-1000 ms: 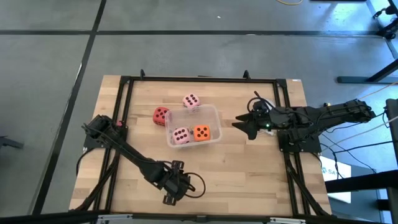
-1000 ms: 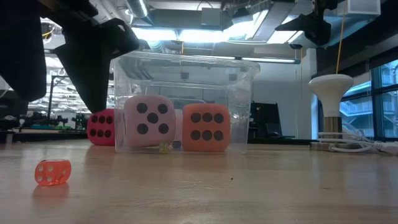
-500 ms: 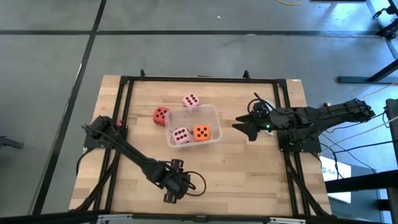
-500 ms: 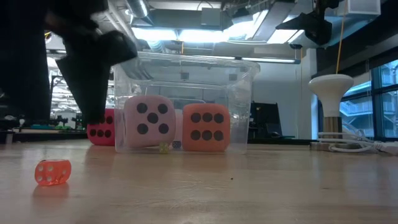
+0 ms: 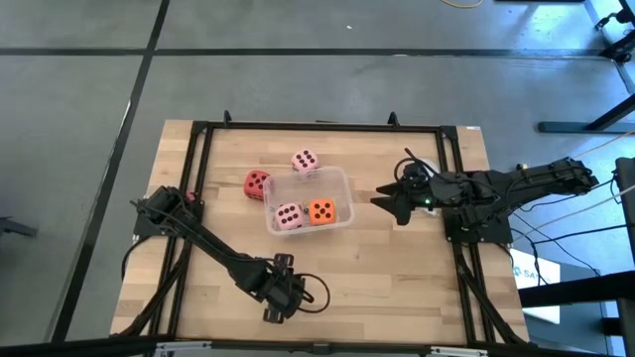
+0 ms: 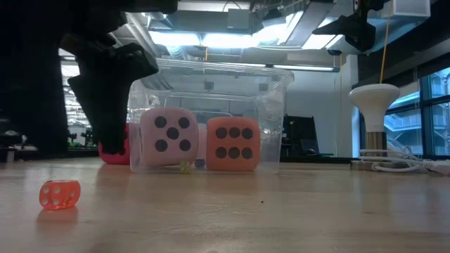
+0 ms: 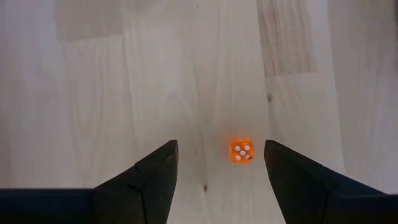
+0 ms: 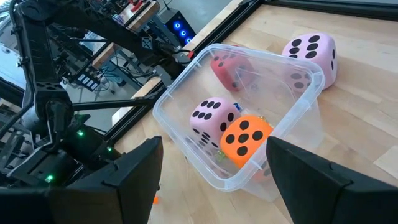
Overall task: Pick & Place Dice
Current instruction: Put the small orange dice into the transparent bin
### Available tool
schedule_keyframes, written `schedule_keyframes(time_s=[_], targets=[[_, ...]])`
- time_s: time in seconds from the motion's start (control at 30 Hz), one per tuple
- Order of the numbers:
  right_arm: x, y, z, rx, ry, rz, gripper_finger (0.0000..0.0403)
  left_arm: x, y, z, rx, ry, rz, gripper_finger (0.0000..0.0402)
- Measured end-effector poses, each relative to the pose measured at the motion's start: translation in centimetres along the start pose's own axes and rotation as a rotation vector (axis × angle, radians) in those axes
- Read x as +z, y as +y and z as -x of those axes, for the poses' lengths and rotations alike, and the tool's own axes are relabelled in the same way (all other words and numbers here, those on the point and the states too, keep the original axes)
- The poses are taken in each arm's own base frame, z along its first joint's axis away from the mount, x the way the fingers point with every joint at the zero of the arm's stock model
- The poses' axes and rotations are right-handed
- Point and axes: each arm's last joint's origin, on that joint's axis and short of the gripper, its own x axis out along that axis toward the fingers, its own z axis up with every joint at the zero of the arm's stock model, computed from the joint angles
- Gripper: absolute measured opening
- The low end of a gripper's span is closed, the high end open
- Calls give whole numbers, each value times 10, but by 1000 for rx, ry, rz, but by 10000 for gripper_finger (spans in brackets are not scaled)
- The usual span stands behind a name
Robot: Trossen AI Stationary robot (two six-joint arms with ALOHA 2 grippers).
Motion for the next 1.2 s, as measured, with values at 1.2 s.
schedule_keyframes(time_s=[1.2], targets=[[-1, -1, 0, -9, 14, 7, 285, -9, -11, -29, -34, 79, -30, 111]])
